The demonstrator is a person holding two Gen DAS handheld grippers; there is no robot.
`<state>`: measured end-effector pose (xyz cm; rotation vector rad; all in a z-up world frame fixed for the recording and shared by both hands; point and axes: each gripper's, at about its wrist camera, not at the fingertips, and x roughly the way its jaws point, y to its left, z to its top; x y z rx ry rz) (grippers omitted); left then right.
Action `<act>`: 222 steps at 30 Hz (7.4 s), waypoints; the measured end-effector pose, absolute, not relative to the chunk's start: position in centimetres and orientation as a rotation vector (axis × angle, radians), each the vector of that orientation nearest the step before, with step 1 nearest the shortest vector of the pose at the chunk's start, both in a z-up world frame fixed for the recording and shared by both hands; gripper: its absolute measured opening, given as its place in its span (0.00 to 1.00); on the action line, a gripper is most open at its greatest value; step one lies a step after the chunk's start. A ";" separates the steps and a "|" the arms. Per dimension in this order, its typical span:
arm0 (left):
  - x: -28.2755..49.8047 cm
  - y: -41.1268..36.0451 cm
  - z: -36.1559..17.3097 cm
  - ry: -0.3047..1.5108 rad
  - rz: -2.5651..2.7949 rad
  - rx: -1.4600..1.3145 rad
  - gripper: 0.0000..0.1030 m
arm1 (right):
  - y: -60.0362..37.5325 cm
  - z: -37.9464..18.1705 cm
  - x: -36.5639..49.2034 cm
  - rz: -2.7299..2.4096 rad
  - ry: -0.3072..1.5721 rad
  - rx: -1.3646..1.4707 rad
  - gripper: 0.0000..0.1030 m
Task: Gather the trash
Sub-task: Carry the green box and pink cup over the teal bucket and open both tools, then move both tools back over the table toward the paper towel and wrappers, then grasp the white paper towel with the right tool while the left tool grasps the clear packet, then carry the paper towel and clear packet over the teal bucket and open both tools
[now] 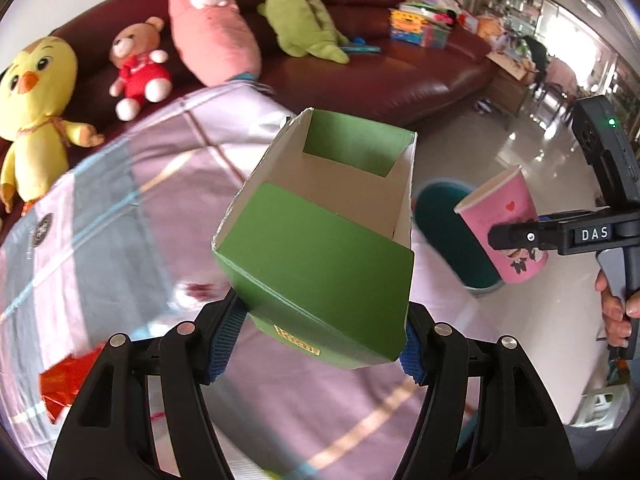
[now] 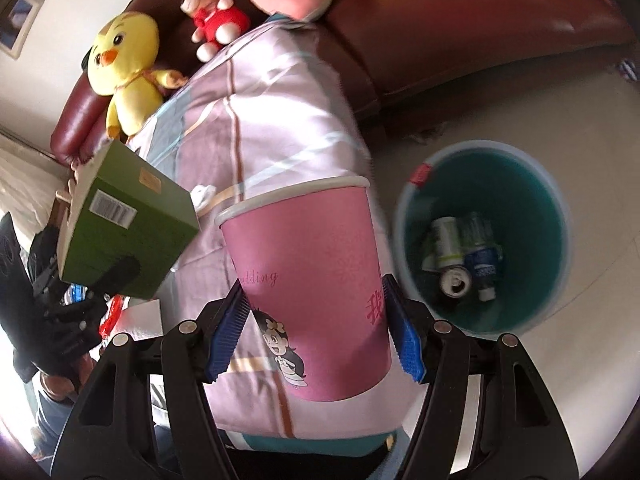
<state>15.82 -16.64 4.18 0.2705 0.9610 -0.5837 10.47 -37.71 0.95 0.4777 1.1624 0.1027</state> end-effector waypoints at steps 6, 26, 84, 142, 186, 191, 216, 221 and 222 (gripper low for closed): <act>14.2 -22.3 3.5 0.969 -0.666 0.250 0.65 | -42.5 1.3 8.2 0.033 1.103 0.543 0.61; 13.2 -35.0 -2.0 1.079 -0.746 0.338 0.66 | -53.0 -3.8 4.8 -0.104 1.094 0.686 0.61; 11.8 -24.1 -1.5 1.123 -0.632 0.196 0.90 | -44.9 -1.7 5.8 -0.093 1.202 0.551 0.81; 6.0 -2.4 -3.7 1.071 -0.154 -0.053 0.90 | -23.0 -5.5 5.2 0.246 1.351 0.440 0.82; 9.5 10.6 -5.4 1.107 -0.161 -0.213 0.90 | -5.9 -6.1 13.2 0.493 1.258 -0.088 0.15; 9.8 8.8 -5.1 1.099 -0.191 -0.243 0.90 | -8.9 -5.1 12.6 0.460 1.252 0.025 0.10; 9.1 2.6 -2.3 1.021 -0.196 -0.144 0.60 | -20.2 -4.3 10.2 0.349 1.194 0.304 0.08; 8.1 2.2 0.2 0.982 -0.204 -0.163 0.60 | -22.9 -3.7 9.3 0.322 1.164 0.346 0.08; 7.9 1.4 0.8 0.974 -0.220 -0.145 0.60 | -23.3 -3.6 9.2 0.318 1.160 0.351 0.08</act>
